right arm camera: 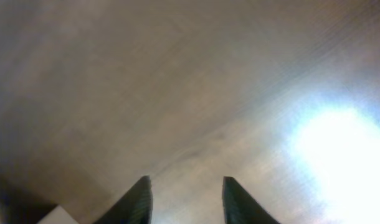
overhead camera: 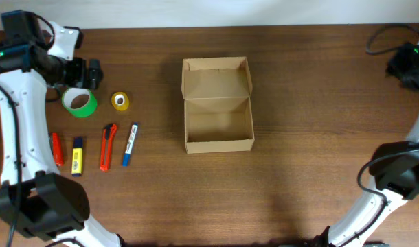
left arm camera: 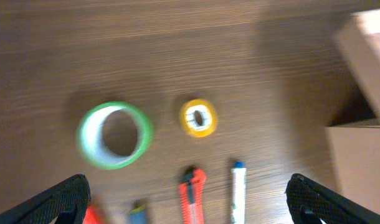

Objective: Pack container
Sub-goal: 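Lower the left gripper onto the green tape roll and grasp its rim, then carry the green tape roll with the left gripper over the box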

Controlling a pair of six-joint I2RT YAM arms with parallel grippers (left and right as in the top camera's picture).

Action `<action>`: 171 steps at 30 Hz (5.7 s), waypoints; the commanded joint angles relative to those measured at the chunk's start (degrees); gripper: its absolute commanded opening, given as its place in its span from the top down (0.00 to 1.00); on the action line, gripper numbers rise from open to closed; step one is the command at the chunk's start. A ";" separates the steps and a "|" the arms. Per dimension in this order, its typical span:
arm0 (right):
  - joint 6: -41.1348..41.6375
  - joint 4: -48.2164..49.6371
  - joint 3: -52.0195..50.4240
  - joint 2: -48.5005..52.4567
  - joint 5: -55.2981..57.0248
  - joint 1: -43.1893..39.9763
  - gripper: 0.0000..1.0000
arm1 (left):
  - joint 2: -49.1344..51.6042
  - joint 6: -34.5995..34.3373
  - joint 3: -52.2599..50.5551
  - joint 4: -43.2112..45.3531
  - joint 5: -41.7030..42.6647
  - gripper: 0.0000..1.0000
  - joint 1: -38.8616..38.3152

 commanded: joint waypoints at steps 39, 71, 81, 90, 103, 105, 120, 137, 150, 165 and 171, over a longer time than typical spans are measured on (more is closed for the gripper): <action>-2.75 -0.87 -2.05 -1.60 0.61 -8.26 0.01 | 19.74 10.99 3.13 -0.11 -13.68 0.20 2.03; -2.75 -0.87 -2.05 -1.60 0.61 -8.26 0.01 | 26.34 17.25 3.13 1.07 -6.80 0.20 0.26; -2.75 -0.87 -2.05 -1.60 0.61 -8.26 0.01 | 28.48 16.76 3.15 1.18 -7.04 0.27 -1.07; -2.75 -0.87 -2.05 -1.60 0.61 -8.26 0.01 | 28.48 15.67 3.15 1.29 -10.05 0.54 -0.94; -2.75 -0.87 -2.05 -1.60 0.61 -8.26 0.01 | 28.48 13.75 3.15 2.38 -13.73 0.87 -0.94; -2.75 -0.87 -2.05 -1.60 0.61 -8.26 0.01 | 28.48 13.51 3.15 2.38 -13.70 0.98 -0.94; -2.75 -0.87 -2.05 -1.60 0.61 -8.26 0.01 | 28.30 3.45 14.43 -8.55 -11.63 0.98 -2.29; -2.75 -0.87 -2.05 -1.60 0.61 -8.26 0.01 | 26.71 -2.19 57.07 -30.47 2.01 0.98 -19.37; -2.75 -0.87 -2.05 -1.60 0.61 -8.26 0.01 | 25.92 11.67 57.02 -30.47 -4.61 0.99 -45.81; -2.75 -0.87 -2.05 -1.60 0.61 -8.26 0.01 | 14.75 9.05 20.70 -19.91 -7.06 0.99 -51.17; -2.73 -0.87 -2.05 -1.60 0.61 -8.26 0.01 | 9.38 8.63 11.37 -14.71 -6.64 0.97 -50.18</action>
